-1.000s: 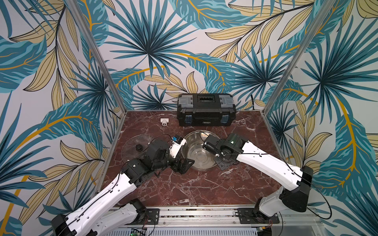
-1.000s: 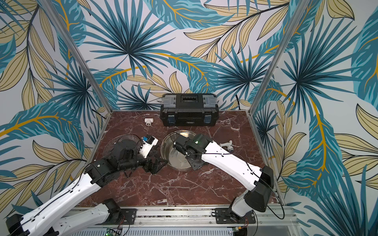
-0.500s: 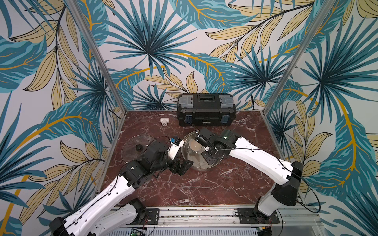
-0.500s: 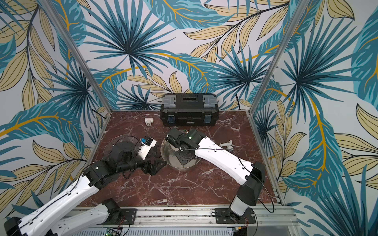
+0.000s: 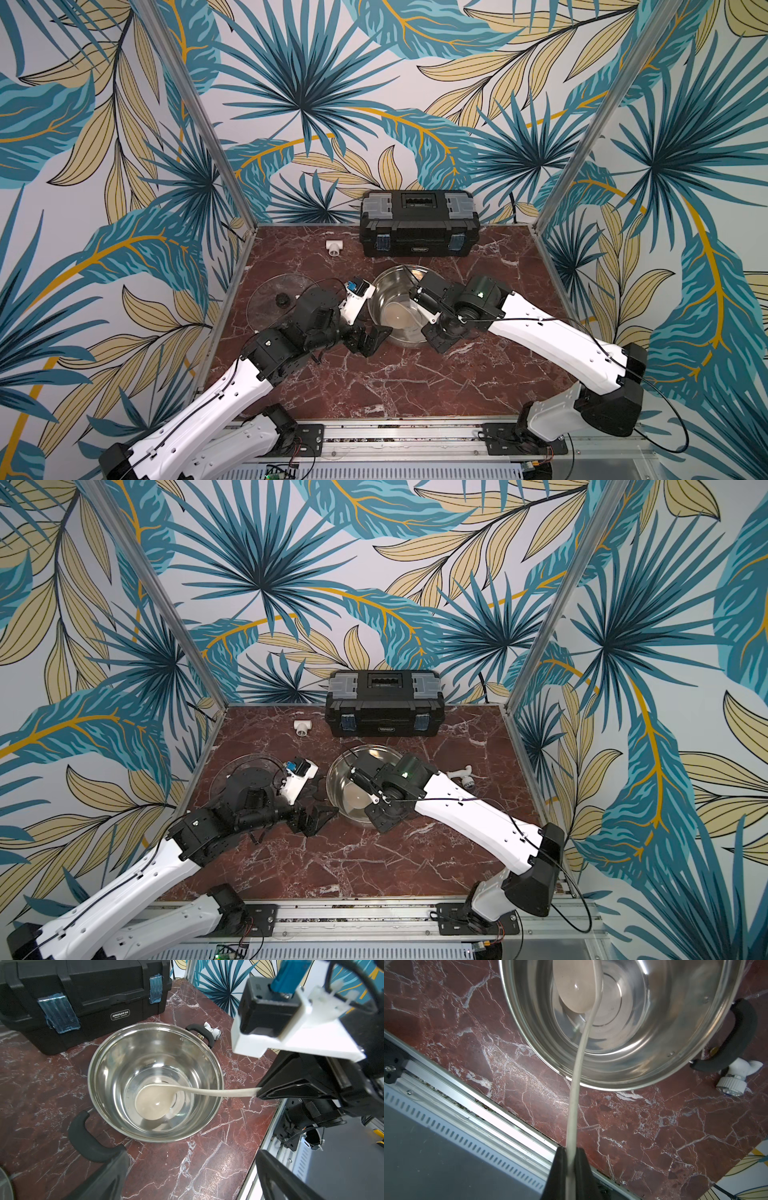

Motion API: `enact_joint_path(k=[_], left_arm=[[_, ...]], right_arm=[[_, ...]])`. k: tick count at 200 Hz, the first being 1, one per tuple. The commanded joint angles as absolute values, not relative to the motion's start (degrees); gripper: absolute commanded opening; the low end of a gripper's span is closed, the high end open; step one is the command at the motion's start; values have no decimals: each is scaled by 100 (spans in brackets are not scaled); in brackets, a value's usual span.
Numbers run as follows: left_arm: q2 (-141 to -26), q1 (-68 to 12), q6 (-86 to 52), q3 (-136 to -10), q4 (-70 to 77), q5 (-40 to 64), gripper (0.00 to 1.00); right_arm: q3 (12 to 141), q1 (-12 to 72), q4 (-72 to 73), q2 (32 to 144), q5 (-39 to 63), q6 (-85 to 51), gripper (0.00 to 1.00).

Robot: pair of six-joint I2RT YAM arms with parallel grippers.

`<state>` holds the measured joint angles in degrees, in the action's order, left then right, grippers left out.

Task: Stir the soup with a spoon
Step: Stir the soup in the pan with a stick.

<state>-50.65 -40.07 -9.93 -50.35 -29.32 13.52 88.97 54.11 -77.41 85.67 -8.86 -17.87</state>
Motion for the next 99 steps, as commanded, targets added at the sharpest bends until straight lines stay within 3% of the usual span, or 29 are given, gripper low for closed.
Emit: enact_joint_path(k=[1, 49, 99], left_arm=[[-5010, -4031, -551, -4824, -2634, 1108, 100], [-5001, -4043, -468, -4869, -2549, 678, 100], [-5056, -4038, -99, -4764, -2525, 956, 100]], right_arm=[[8682, 5420, -8072, 8527, -1353, -1956, 0], [8839, 5133, -8198, 8807, -1888, -1972, 0], [9375, 4936, -8229, 9314, -2153, -1704, 0]])
